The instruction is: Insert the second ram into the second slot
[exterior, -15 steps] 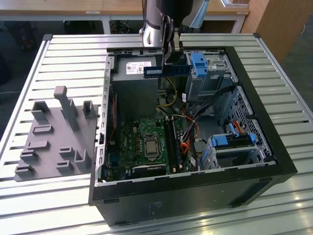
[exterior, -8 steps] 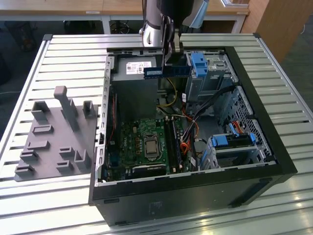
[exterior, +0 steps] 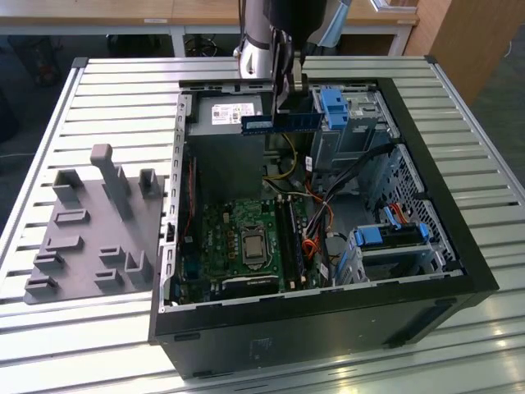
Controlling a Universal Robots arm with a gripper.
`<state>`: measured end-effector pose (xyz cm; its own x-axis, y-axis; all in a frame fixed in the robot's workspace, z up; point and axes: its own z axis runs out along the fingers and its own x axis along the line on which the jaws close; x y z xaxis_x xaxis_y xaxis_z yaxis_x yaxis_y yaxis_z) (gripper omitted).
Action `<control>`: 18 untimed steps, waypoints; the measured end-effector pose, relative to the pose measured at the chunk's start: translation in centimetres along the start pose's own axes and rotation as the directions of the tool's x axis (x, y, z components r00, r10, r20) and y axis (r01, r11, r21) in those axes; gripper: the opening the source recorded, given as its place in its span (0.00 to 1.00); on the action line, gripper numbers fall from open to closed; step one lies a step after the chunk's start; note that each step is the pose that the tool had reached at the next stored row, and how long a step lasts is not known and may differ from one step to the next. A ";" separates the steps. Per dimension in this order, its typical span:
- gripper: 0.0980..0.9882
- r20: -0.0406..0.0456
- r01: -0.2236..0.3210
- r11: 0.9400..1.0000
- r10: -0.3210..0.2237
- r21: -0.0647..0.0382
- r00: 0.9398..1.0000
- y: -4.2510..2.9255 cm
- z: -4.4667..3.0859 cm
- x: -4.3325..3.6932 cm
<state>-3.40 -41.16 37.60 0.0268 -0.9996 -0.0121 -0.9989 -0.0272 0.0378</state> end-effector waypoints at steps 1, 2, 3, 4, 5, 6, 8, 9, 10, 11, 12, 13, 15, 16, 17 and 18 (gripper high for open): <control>0.04 0.000 0.000 1.000 0.000 0.000 1.000 0.00 -0.01 0.07; 0.04 0.000 0.000 1.000 0.000 0.000 1.000 0.01 -0.01 0.13; 0.04 0.000 0.000 1.000 0.000 0.000 1.000 0.01 0.00 0.18; 0.04 0.000 0.000 1.000 0.000 0.000 1.000 0.01 -0.01 0.23; 0.04 0.000 0.000 1.000 0.000 0.000 1.000 0.01 0.00 0.29; 0.04 0.000 0.000 1.000 0.000 0.000 1.000 0.01 -0.01 0.35; 0.04 0.000 0.000 1.000 0.000 0.000 1.000 0.01 -0.01 0.46; 0.04 0.000 0.000 1.000 0.000 0.000 1.000 0.01 -0.01 0.53; 0.04 0.000 0.000 1.000 0.000 0.000 1.000 0.01 -0.01 0.60; 0.04 0.000 0.000 1.000 0.000 0.000 1.000 0.02 -0.01 0.70; 0.04 0.000 0.000 1.000 0.000 0.000 1.000 0.02 -0.01 0.80; 0.04 0.000 0.000 1.000 0.000 0.000 1.000 0.02 -0.01 0.89; 0.04 0.000 0.000 1.000 0.000 0.000 1.000 0.03 -0.01 1.10; 0.04 0.000 0.000 1.000 0.000 0.000 1.000 0.03 -0.01 1.22; 0.04 0.000 0.000 1.000 0.000 0.000 1.000 0.04 -0.01 1.34; 0.04 0.000 0.000 1.000 0.000 0.000 1.000 0.05 -0.01 1.45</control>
<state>-3.42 -42.62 37.59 0.0268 -0.9996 -0.0117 -0.9989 -0.0272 0.0378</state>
